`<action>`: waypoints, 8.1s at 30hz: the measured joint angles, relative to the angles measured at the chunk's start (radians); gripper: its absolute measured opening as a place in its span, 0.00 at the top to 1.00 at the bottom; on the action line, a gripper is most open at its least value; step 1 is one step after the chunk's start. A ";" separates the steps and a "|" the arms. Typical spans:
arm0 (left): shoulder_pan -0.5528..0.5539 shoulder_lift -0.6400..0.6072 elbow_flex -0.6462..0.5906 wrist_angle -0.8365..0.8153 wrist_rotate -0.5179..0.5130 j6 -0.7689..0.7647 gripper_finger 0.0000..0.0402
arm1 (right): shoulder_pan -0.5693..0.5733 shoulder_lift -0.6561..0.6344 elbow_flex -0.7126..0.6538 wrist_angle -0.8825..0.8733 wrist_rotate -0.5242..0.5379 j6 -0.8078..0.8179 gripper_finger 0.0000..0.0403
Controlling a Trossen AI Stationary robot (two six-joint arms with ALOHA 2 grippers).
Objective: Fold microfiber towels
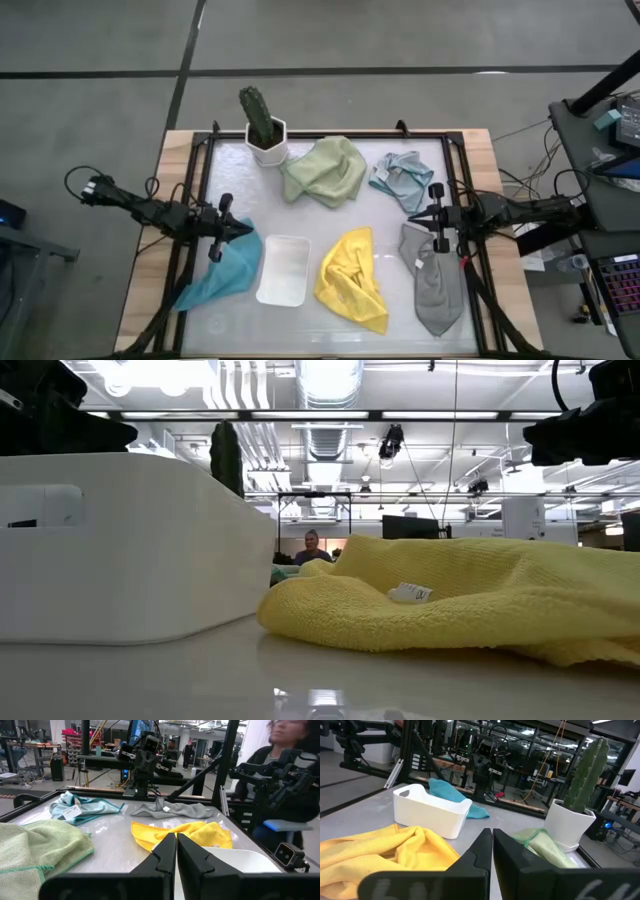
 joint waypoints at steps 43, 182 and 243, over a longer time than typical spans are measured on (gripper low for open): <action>0.000 0.000 0.000 0.000 0.000 0.000 1.00 | 0.000 0.000 0.000 0.000 0.000 0.000 0.98; 0.527 1.686 1.367 -0.930 -0.066 0.469 0.60 | -0.005 0.229 0.116 0.426 0.318 -0.097 0.98; 0.544 1.079 1.282 -0.427 -0.080 0.047 0.98 | -0.007 0.319 0.116 0.404 0.378 -0.123 0.98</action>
